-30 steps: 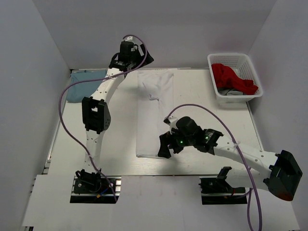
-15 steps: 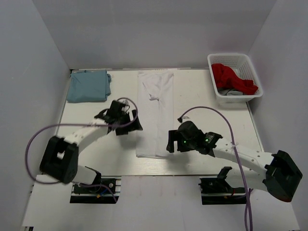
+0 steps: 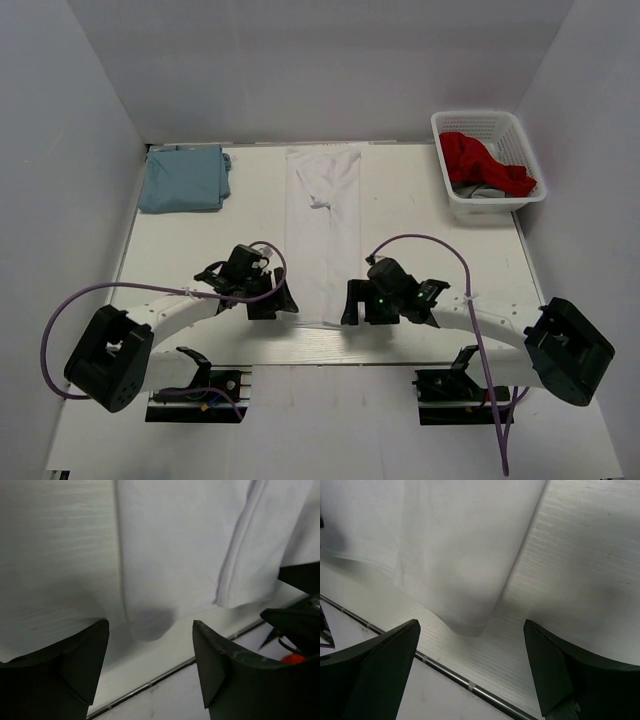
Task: Fold and stack the t-shirts
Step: Grab the bottom of the folded rectangular tshirt with both arms, then fold the folded rectangular tshirt in 1/3 of the way, then grab one side of the 2/3 rectangular tshirt with both arms, then fold the long partially folded tshirt into a neat square
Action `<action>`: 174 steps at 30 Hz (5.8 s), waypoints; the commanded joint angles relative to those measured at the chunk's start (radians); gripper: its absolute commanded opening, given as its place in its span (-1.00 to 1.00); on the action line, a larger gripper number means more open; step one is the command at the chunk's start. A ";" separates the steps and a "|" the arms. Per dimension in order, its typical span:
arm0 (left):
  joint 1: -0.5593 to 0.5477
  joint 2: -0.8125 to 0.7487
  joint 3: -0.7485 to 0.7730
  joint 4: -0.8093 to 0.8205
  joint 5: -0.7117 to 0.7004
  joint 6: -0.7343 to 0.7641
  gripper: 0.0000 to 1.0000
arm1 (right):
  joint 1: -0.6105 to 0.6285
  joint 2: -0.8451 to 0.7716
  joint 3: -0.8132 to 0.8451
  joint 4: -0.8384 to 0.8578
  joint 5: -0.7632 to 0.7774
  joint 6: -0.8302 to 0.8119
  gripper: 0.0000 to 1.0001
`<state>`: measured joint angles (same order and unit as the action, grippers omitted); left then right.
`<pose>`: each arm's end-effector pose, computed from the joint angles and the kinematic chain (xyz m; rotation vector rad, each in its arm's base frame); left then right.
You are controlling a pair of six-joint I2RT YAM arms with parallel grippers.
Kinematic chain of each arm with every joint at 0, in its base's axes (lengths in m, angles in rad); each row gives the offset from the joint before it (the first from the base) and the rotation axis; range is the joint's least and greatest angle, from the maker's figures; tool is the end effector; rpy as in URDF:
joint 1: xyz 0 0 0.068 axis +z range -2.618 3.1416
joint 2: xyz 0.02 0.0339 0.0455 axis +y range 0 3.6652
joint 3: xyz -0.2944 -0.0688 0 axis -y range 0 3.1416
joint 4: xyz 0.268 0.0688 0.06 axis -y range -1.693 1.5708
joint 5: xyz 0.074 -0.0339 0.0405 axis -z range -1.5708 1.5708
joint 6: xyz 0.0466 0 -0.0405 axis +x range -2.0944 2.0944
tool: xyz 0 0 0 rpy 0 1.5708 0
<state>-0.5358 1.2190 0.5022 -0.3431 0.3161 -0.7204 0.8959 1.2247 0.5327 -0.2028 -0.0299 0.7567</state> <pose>0.1799 -0.1237 0.1558 -0.1422 2.8031 -0.7920 0.1490 0.1884 0.1716 -0.1957 2.6096 0.7029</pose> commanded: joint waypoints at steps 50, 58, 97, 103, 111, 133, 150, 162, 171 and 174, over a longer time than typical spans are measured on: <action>-0.009 0.292 0.619 -0.174 -0.296 -0.024 -1.00 | -0.173 0.295 0.578 -0.259 0.314 -0.085 -1.00; 0.049 0.444 0.834 -0.174 -0.308 0.016 -1.00 | -0.273 0.404 0.756 -0.216 0.289 -0.151 -1.00; 0.260 0.928 1.389 -0.108 -0.170 0.168 1.00 | -0.538 0.868 1.123 0.106 -0.160 -0.197 0.81; 0.260 0.777 1.156 -0.091 -0.147 0.168 1.00 | -0.534 0.719 0.905 0.155 -0.200 -0.230 0.81; 0.223 0.498 0.632 0.033 -0.066 0.138 1.00 | -0.511 0.513 0.549 0.115 -0.255 -0.229 0.81; 0.204 0.609 0.498 0.087 -0.109 0.110 0.07 | -0.476 0.634 0.469 0.229 -0.284 -0.191 0.41; 0.204 0.588 0.495 0.107 -0.068 0.110 -1.00 | -0.469 0.529 0.414 0.286 -0.268 -0.234 -1.00; 0.163 -0.123 0.210 -0.059 0.084 0.045 -1.00 | -0.443 0.020 0.279 -0.249 -0.435 -0.325 -1.00; 0.154 -0.468 0.240 -0.316 0.202 0.033 -1.00 | -0.445 -0.232 0.332 -0.509 -0.622 -0.372 -1.00; 0.154 -0.513 0.231 -0.326 0.202 0.010 -1.00 | -0.446 -0.240 0.328 -0.530 -0.653 -0.373 -1.00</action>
<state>-0.3859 0.7536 0.7280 -0.6106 0.5011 -0.6899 0.4545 0.9974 0.8288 -0.6327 -0.6250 0.4145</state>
